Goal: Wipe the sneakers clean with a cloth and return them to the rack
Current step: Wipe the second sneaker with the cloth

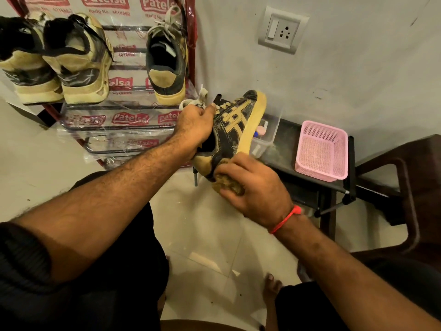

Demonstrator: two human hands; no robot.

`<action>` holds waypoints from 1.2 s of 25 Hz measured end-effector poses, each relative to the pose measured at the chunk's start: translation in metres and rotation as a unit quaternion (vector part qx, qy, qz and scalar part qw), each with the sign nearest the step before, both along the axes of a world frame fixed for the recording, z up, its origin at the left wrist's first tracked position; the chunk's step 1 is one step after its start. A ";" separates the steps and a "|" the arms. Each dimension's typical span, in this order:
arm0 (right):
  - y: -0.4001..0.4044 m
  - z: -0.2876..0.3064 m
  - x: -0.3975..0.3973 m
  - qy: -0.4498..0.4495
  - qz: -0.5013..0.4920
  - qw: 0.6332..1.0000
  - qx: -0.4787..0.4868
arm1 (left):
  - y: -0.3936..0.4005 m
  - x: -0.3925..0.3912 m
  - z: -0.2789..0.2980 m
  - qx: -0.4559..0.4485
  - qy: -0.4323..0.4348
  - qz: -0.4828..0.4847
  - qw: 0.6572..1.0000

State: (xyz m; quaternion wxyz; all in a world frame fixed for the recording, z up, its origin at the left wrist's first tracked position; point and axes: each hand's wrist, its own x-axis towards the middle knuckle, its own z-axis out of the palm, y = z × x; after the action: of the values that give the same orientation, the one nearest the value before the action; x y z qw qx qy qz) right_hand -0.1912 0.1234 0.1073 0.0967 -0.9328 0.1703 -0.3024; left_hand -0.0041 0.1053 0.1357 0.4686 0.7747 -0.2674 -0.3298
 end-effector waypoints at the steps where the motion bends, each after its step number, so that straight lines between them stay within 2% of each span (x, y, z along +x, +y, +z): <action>1: 0.006 -0.003 0.003 0.019 0.025 0.999 -0.033 | 0.000 0.001 -0.001 -0.003 0.004 0.013 1.000; 3: 0.013 -0.006 0.005 0.045 0.047 0.996 -0.068 | 0.000 0.001 -0.001 -0.002 0.009 0.023 1.000; 4: 0.011 -0.003 0.004 0.039 0.042 0.997 -0.051 | -0.001 0.001 -0.002 0.002 0.014 0.016 1.000; 6: 0.002 0.008 0.000 -0.028 0.005 0.999 0.047 | 0.001 0.001 -0.002 0.001 0.038 -0.005 0.999; 8: -0.011 0.021 -0.005 -0.137 -0.043 0.976 0.165 | 0.003 -0.003 0.003 -0.005 0.083 -0.056 0.995; 12: -0.032 0.027 -0.010 -0.303 -0.099 0.892 0.320 | 0.009 -0.020 0.014 -0.011 0.087 -0.219 0.972; 16: -0.053 0.031 -0.019 -0.481 -0.111 0.754 0.433 | 0.010 -0.019 0.019 -0.088 0.096 -0.367 0.921; 18: -0.055 0.035 -0.020 -0.514 -0.099 0.713 0.466 | 0.010 -0.019 0.015 -0.120 0.055 -0.382 0.915; 20: -0.055 0.039 -0.020 -0.503 -0.092 0.720 0.469 | 0.011 -0.022 0.009 -0.159 0.047 -0.357 0.919; 21: -0.055 0.042 -0.021 -0.485 -0.096 0.738 0.460 | 0.011 -0.024 0.007 -0.178 0.057 -0.342 0.921; 26: -0.053 0.051 -0.029 -0.285 -0.102 0.889 0.343 | 0.001 -0.028 -0.006 -0.258 0.142 -0.260 0.920; 28: -0.053 0.049 -0.030 -0.209 -0.142 0.922 0.292 | -0.002 -0.028 -0.009 -0.258 0.173 -0.242 0.919; 30: -0.055 0.049 -0.032 -0.186 -0.190 0.935 0.237 | -0.003 -0.027 -0.011 -0.253 0.196 -0.218 0.922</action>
State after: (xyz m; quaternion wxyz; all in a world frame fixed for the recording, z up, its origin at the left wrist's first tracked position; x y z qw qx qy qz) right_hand -0.2236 0.0688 0.1561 0.2858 -0.7604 0.3899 -0.4337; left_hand -0.0315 0.1026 0.1251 0.6080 0.4731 -0.4073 -0.4905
